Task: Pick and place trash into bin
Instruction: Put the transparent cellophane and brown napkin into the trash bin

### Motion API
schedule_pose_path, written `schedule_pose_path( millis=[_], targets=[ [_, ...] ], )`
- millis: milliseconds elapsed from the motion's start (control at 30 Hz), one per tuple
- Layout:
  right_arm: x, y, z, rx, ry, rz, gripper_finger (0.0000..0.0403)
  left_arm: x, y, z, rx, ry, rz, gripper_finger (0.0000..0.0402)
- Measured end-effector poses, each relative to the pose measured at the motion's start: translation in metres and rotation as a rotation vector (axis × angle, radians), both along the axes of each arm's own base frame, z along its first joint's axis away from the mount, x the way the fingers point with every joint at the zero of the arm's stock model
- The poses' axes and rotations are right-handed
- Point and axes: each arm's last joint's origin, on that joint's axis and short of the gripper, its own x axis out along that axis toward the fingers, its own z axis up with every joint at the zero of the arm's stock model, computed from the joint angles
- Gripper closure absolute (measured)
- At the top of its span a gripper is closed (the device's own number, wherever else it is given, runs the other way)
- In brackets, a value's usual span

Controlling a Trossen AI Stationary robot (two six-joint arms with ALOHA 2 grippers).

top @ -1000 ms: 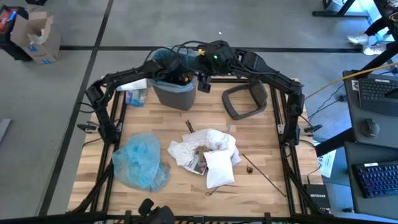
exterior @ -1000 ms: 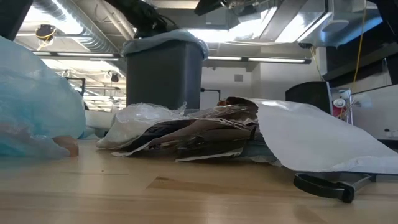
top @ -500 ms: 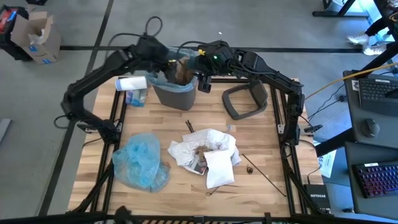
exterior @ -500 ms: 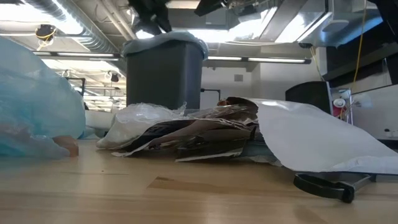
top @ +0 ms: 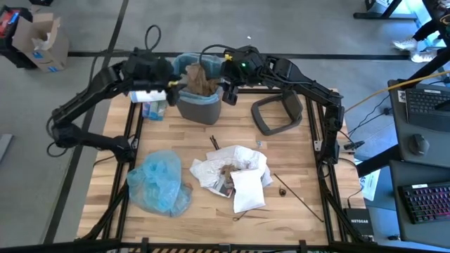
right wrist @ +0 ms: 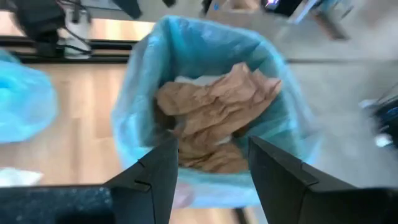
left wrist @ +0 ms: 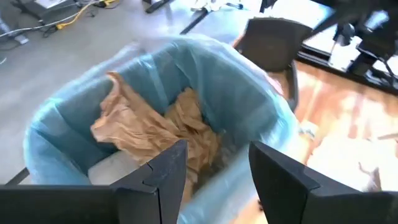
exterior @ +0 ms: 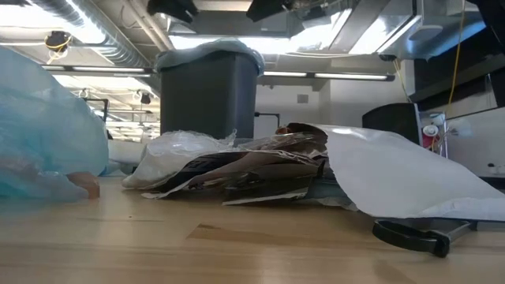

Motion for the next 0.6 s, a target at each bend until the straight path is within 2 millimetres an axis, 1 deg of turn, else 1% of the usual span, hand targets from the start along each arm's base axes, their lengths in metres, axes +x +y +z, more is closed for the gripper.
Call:
schedule_pose_path(
  millis=[100,200,300,367,467,600],
  targets=[
    [-0.006,0.012,0.003,0.105,0.007,0.041,0.0219,-0.011,-0.016,-0.01,0.009,0.008,-0.047,0.0235],
    [-0.013,0.034,0.008,0.148,0.036,0.093,0.0219,-0.021,-0.031,-0.026,0.008,0.007,-0.091,0.0235],
    [-0.017,0.053,0.002,0.176,0.129,0.138,0.0219,-0.028,-0.041,-0.045,0.0,-0.016,-0.116,0.0235],
    [-0.013,0.064,-0.01,0.188,0.19,0.16,0.0219,-0.031,-0.046,-0.059,-0.011,-0.032,-0.13,0.0235],
    [-0.004,0.079,-0.034,0.22,0.269,0.178,0.0219,-0.034,-0.052,-0.076,-0.03,-0.066,-0.135,0.0235],
    [0.003,0.093,-0.078,0.287,0.406,0.151,0.0219,-0.037,-0.057,-0.093,-0.055,-0.06,-0.147,0.0235]
  ],
)
